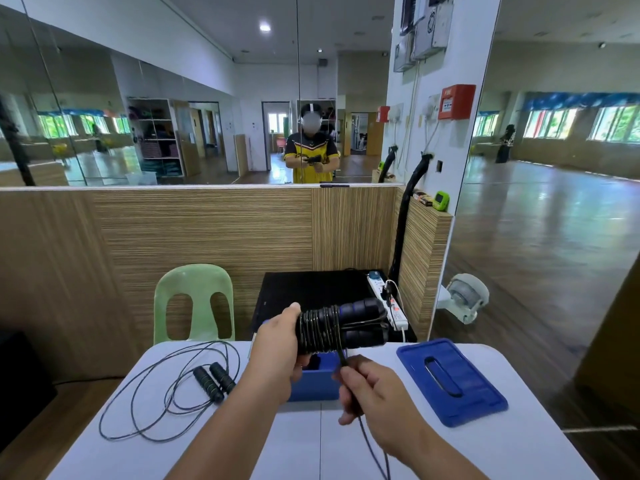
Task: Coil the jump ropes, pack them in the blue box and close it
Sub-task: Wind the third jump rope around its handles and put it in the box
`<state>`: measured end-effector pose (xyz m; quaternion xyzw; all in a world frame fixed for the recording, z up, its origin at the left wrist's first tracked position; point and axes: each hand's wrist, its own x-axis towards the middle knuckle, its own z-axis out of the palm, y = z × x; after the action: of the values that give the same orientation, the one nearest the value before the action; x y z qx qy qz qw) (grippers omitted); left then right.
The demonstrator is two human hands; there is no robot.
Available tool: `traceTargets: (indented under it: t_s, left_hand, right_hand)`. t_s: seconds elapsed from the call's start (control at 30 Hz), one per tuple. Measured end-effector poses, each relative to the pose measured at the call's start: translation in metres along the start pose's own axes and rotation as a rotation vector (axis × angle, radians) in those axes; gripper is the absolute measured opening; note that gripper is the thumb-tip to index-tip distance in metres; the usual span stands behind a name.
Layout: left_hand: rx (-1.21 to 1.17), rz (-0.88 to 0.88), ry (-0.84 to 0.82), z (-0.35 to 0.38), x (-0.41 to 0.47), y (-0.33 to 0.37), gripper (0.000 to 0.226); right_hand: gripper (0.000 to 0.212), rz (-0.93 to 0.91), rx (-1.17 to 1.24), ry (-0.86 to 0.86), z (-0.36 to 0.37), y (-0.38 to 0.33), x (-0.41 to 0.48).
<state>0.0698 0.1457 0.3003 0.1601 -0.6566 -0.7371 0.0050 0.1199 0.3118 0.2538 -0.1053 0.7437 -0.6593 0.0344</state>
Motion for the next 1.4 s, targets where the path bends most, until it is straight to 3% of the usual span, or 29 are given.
traceTargets:
  t_s: [0.1, 0.23, 0.33, 0.43, 0.67, 0.83, 1.1, 1.27, 1.4]
  left_hand:
    - [0.008, -0.030, -0.060, -0.001, -0.006, 0.006, 0.036]
    - [0.040, -0.063, -0.122, -0.002, -0.013, 0.014, 0.034]
    - [0.094, -0.048, -0.153, -0.004, -0.016, 0.018, 0.033]
    - [0.140, -0.037, -0.189, -0.009, -0.019, 0.019, 0.035]
    - [0.391, 0.160, -0.251, -0.009, -0.024, 0.016, 0.041]
    - [0.478, 0.220, -0.177, -0.008, -0.019, 0.006, 0.039]
    - [0.413, 0.266, 0.058, -0.011, 0.004, -0.007, 0.042]
    - [0.288, 0.276, 0.124, -0.006, 0.006, -0.008, 0.043]
    - [0.332, 0.273, 0.166, -0.003, 0.005, -0.012, 0.048]
  right_hand:
    - [0.027, -0.031, -0.174, -0.059, -0.018, 0.006, 0.006]
    - [0.030, 0.084, -0.362, -0.101, -0.045, 0.002, 0.028]
    - [0.032, 0.168, -0.511, -0.191, -0.060, -0.034, 0.039]
    - [0.026, 0.125, -0.591, -0.296, -0.078, -0.065, 0.059]
    - [0.034, 0.057, -0.802, -0.353, -0.079, -0.125, 0.083]
    - [0.031, 0.161, -0.890, -0.307, -0.066, -0.145, 0.078]
    - [0.023, 0.187, -0.545, -0.277, -0.040, -0.127, 0.040]
    - [0.014, 0.197, -0.252, -0.203, -0.026, -0.096, 0.017]
    - [0.017, 0.228, -0.033, -0.129, -0.016, -0.072, 0.005]
